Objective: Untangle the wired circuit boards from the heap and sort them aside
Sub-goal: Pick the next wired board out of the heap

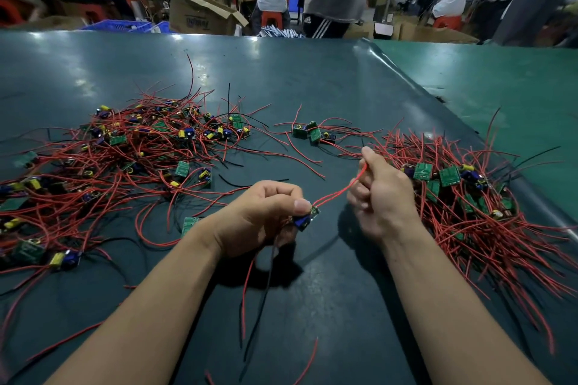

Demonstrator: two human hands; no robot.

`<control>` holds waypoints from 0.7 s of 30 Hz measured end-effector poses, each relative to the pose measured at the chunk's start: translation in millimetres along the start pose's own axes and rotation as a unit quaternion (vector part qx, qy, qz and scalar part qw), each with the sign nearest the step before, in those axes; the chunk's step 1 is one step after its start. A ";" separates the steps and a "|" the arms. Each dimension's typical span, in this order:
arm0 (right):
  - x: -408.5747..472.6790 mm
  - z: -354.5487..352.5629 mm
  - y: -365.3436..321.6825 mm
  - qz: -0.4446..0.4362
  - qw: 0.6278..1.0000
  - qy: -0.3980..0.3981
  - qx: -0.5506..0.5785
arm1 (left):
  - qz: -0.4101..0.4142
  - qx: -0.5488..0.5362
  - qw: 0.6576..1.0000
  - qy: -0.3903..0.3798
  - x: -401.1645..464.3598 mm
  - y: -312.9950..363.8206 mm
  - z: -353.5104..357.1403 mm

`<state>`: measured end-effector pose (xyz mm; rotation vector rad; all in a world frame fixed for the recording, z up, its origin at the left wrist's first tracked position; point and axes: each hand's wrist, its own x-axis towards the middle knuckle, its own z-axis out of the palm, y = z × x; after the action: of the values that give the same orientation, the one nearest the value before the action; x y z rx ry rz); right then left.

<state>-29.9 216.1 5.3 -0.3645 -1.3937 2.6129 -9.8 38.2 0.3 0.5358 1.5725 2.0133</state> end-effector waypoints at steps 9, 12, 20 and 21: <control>-5.1 0.7 -1.6 0.120 0.986 -0.090 0.071 | 0.019 -0.022 0.995 0.100 5.1 -1.2 0.6; -10.5 5.8 8.6 0.079 0.988 -0.123 -0.056 | 0.033 -0.060 0.986 0.153 8.5 -1.6 1.7; -13.7 2.6 9.9 0.059 0.977 -0.154 -0.131 | 0.022 0.008 0.990 0.140 7.0 -2.0 6.3; -13.8 2.8 9.4 0.071 0.979 -0.154 -0.117 | 0.023 0.009 0.990 0.136 7.1 -2.0 6.1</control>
<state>-17.7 205.1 0.9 -0.0903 -1.8465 2.7134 -11.5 47.7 -0.2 0.3170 1.7497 2.1836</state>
